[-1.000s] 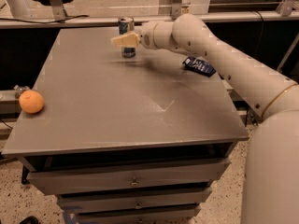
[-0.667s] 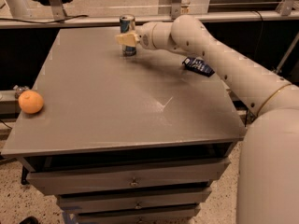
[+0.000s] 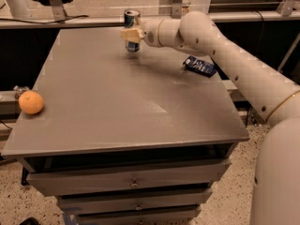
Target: Knock redbull can over
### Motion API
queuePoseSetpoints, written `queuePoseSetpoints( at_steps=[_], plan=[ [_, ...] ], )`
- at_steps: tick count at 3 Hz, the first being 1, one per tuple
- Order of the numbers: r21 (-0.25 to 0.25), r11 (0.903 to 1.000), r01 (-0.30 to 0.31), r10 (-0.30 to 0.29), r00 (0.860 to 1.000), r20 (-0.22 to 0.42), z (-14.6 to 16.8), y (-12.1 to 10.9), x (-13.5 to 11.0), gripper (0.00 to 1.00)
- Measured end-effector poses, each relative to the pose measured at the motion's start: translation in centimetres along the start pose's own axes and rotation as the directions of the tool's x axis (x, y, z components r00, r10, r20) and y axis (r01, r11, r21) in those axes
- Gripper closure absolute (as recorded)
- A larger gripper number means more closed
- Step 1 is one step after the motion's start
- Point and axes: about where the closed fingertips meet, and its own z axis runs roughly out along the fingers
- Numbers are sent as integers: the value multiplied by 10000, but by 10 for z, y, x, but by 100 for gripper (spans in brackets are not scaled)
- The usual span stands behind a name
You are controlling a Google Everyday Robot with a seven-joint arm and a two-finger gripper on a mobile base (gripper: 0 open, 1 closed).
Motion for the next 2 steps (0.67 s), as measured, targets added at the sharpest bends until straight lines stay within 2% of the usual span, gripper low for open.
queuePoseSetpoints(
  at_steps=[1,2],
  plan=[
    [-415,9949,918,-916,9958,74,-12,9,-24,100],
    [-1089,9606,2556,-2623,9636,-522,-14,20,-43,100]
  ],
)
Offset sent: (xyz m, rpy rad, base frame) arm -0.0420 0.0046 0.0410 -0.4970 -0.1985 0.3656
